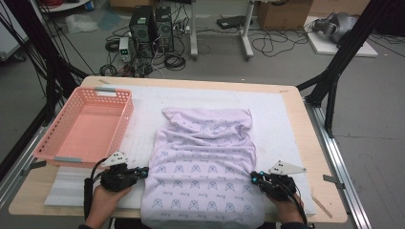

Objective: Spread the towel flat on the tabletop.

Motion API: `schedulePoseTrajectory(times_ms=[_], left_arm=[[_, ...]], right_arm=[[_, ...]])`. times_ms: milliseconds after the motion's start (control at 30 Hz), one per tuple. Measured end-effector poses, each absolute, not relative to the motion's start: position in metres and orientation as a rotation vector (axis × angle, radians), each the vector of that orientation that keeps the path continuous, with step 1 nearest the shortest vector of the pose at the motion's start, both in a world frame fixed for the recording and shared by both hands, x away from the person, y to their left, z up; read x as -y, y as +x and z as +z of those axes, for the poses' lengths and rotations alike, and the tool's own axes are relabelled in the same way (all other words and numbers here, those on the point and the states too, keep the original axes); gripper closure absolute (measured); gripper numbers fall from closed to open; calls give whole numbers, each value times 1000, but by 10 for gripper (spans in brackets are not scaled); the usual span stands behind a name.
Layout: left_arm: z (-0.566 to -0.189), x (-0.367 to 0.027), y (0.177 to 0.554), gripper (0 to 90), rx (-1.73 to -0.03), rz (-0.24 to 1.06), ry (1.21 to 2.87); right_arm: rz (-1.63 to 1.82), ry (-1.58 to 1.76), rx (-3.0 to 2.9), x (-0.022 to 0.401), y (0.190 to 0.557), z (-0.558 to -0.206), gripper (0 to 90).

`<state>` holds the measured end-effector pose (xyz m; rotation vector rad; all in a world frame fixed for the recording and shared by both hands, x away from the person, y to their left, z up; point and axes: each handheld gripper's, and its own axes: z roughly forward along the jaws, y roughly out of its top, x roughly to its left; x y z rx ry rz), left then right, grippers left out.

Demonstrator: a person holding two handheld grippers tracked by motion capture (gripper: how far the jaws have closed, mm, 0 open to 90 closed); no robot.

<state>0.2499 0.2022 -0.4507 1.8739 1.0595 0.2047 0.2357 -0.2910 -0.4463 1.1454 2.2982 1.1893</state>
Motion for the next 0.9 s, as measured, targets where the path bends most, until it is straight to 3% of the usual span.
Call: schedulePoseTrajectory(times_ms=[733, 767, 833, 900], left_arm=[[-434, -219, 197, 876, -1022, 144, 1784], [-437, -217, 198, 855, -1031, 145, 1798], [-441, -214, 202, 639, -1079, 184, 1806], [-443, -213, 205, 552, -1087, 192, 1781]], right_arm=[[1339, 1076, -2274, 300, 176, -421, 848], [1316, 1083, -2292, 300, 177, -423, 840], [1285, 1134, -2293, 298, 179, -428, 749], [1296, 1171, -2236, 299, 182, -430, 650]])
